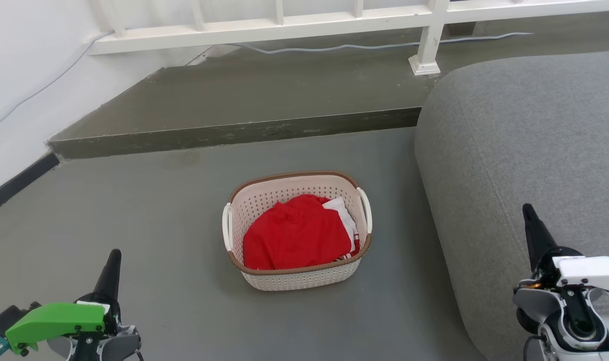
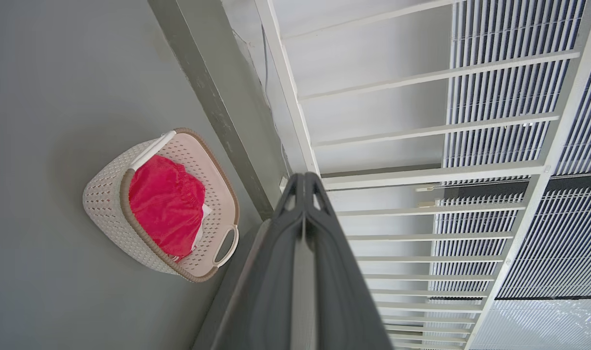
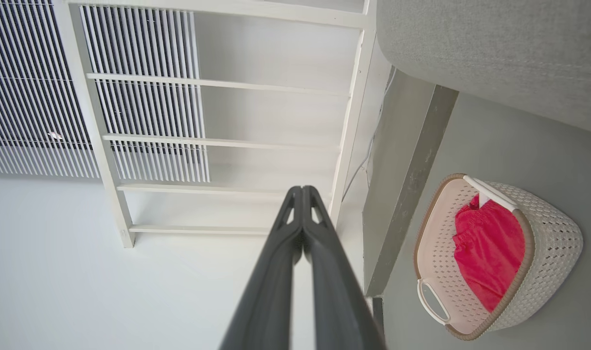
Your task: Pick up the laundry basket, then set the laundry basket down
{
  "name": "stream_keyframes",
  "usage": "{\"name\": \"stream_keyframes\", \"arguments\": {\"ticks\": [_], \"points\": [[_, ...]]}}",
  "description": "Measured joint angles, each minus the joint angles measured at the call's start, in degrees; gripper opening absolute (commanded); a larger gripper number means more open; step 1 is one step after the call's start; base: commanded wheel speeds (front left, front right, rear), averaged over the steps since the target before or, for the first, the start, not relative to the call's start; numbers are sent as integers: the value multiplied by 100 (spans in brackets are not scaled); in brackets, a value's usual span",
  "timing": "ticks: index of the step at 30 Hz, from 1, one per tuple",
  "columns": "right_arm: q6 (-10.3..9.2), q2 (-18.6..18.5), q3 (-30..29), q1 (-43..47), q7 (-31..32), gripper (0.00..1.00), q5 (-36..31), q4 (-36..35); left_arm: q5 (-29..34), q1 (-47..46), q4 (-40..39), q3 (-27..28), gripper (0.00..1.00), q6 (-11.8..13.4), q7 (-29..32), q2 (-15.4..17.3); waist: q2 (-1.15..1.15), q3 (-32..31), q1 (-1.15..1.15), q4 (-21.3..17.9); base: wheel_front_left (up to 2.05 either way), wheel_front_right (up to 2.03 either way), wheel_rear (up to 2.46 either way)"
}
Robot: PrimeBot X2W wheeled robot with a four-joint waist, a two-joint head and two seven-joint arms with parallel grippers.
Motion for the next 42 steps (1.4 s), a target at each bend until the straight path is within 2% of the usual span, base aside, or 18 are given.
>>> {"name": "stream_keyframes", "arguments": {"ticks": [11,42], "points": [[147,-34,-162,-30,164,0,761,65,-658,-36,-30,118,0,-142,177,-10,0,-42,0,40,0,0,0],[197,-43,-187,-131,168,0,778,183,-705,-37,-41,114,0,-142,177,-12,0,-44,0,38,0,0,0]]}}
